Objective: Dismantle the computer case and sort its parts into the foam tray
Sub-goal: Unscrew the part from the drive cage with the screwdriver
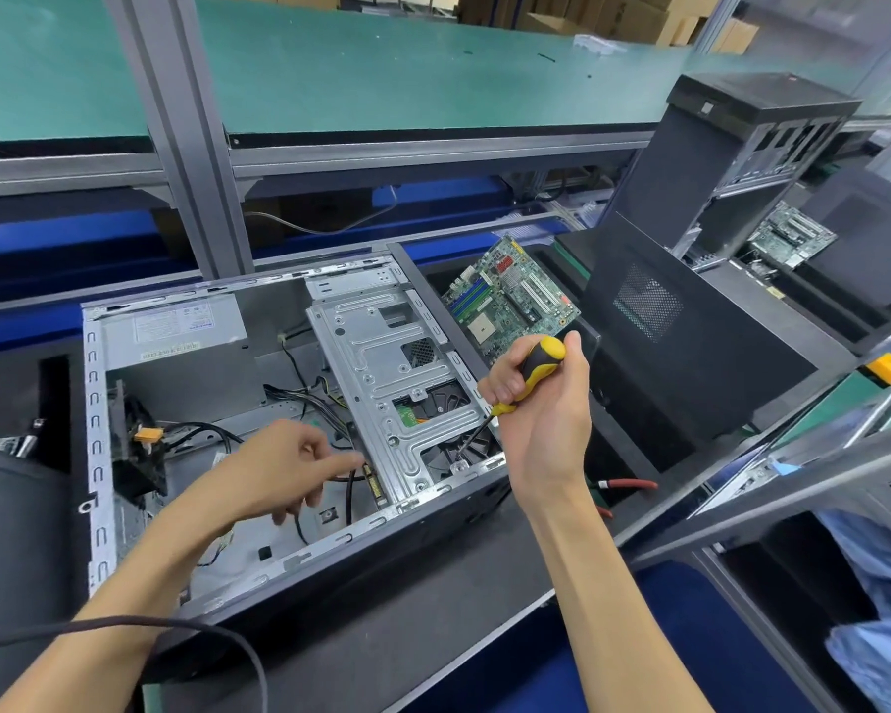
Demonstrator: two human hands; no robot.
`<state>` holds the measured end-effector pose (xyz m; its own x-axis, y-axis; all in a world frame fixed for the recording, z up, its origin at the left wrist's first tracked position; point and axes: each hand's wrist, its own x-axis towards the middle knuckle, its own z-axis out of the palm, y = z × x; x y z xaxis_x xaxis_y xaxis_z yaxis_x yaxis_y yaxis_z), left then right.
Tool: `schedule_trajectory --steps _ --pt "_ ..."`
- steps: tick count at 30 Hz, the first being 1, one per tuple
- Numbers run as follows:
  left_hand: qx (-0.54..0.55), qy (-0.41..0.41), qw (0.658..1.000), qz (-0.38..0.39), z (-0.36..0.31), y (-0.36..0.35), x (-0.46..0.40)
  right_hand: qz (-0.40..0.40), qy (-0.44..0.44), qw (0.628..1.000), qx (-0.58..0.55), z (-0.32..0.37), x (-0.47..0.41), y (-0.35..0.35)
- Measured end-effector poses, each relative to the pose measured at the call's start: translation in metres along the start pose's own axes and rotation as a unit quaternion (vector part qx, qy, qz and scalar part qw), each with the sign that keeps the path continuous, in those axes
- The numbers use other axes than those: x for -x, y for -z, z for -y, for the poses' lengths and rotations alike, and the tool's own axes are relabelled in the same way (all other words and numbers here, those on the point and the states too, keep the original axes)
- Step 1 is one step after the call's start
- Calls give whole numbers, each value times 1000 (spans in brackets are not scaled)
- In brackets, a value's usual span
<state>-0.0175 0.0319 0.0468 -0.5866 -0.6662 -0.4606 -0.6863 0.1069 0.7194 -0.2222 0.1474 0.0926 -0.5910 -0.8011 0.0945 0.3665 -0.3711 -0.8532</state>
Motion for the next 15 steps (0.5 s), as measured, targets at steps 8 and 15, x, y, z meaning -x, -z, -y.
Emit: schedule_trajectory --steps 8,15 --pt "246 -125 959 -67 -66 -37 -2 17 22 999 -40 18 -4 -17" --pt "444 -51 874 190 -112 -65 -17 39 69 996 -48 53 -13 -29"
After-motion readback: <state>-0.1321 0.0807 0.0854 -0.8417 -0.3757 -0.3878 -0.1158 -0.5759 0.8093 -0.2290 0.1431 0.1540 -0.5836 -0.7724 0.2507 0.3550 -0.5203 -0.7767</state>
